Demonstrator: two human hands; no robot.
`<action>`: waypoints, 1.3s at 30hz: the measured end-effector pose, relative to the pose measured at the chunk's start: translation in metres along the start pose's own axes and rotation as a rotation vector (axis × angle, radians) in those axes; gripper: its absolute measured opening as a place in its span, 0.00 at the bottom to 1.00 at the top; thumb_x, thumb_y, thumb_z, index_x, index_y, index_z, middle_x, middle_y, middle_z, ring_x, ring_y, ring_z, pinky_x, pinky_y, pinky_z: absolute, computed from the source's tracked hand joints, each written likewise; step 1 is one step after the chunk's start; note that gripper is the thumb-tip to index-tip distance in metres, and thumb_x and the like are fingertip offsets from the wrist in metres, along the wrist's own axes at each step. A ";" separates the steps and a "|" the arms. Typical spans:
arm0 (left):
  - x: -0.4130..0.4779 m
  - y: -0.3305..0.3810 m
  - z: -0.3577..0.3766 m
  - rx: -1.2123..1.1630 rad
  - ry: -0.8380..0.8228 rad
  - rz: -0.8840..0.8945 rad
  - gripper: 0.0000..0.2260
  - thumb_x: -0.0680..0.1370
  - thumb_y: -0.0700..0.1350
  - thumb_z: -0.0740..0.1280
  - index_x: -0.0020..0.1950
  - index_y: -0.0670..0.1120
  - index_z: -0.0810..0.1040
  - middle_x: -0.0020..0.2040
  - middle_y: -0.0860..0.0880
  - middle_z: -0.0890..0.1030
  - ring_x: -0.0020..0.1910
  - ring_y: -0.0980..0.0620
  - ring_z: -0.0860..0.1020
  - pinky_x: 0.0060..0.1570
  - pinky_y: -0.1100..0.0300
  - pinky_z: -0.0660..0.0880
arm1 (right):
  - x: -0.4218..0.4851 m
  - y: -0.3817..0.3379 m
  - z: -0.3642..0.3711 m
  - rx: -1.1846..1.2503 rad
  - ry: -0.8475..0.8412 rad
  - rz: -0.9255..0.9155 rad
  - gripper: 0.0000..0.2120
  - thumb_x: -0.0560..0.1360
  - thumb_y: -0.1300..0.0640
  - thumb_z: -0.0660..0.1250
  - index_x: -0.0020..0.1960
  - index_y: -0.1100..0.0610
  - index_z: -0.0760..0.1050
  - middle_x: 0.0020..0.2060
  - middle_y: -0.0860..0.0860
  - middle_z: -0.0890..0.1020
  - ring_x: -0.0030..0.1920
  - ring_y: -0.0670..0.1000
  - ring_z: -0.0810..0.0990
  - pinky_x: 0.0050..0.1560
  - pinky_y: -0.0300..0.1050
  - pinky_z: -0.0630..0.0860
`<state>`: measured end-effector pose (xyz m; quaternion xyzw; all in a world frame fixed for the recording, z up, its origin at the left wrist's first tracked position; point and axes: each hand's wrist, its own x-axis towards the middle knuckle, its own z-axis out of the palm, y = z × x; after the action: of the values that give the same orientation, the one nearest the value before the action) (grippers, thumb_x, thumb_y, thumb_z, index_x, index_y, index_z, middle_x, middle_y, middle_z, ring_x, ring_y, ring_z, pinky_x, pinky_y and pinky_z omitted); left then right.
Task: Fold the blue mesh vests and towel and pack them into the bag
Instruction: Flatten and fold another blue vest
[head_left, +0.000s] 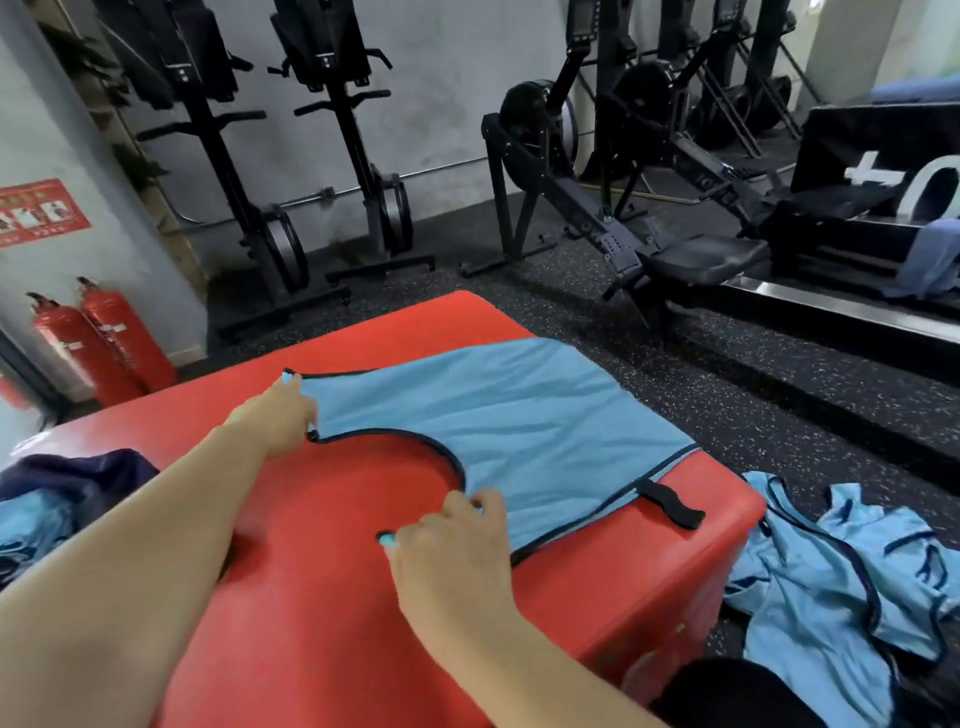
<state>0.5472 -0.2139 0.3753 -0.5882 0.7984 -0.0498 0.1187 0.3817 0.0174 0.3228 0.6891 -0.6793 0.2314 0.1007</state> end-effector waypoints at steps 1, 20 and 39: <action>-0.001 -0.010 0.010 0.053 -0.048 -0.021 0.18 0.80 0.37 0.57 0.64 0.54 0.76 0.80 0.40 0.48 0.78 0.40 0.57 0.69 0.47 0.67 | -0.005 -0.011 0.012 0.006 -0.043 -0.022 0.16 0.57 0.47 0.80 0.24 0.51 0.75 0.18 0.44 0.71 0.30 0.50 0.72 0.46 0.50 0.61; -0.058 0.061 0.016 0.116 -0.054 -0.363 0.20 0.78 0.50 0.58 0.69 0.50 0.71 0.68 0.46 0.68 0.61 0.43 0.74 0.53 0.51 0.65 | -0.059 -0.055 0.060 0.120 0.121 0.019 0.16 0.75 0.46 0.60 0.31 0.49 0.74 0.21 0.44 0.71 0.31 0.46 0.70 0.56 0.51 0.66; -0.085 0.099 0.084 -0.034 0.257 0.369 0.24 0.77 0.56 0.55 0.74 0.55 0.66 0.78 0.49 0.59 0.74 0.45 0.52 0.68 0.48 0.48 | 0.018 0.069 0.010 0.213 -0.213 -0.085 0.15 0.78 0.47 0.58 0.52 0.53 0.79 0.47 0.54 0.82 0.51 0.57 0.76 0.51 0.50 0.68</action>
<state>0.4997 -0.0979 0.2836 -0.4231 0.9017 -0.0883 0.0131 0.3148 -0.0067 0.3098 0.7445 -0.6281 0.2234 -0.0361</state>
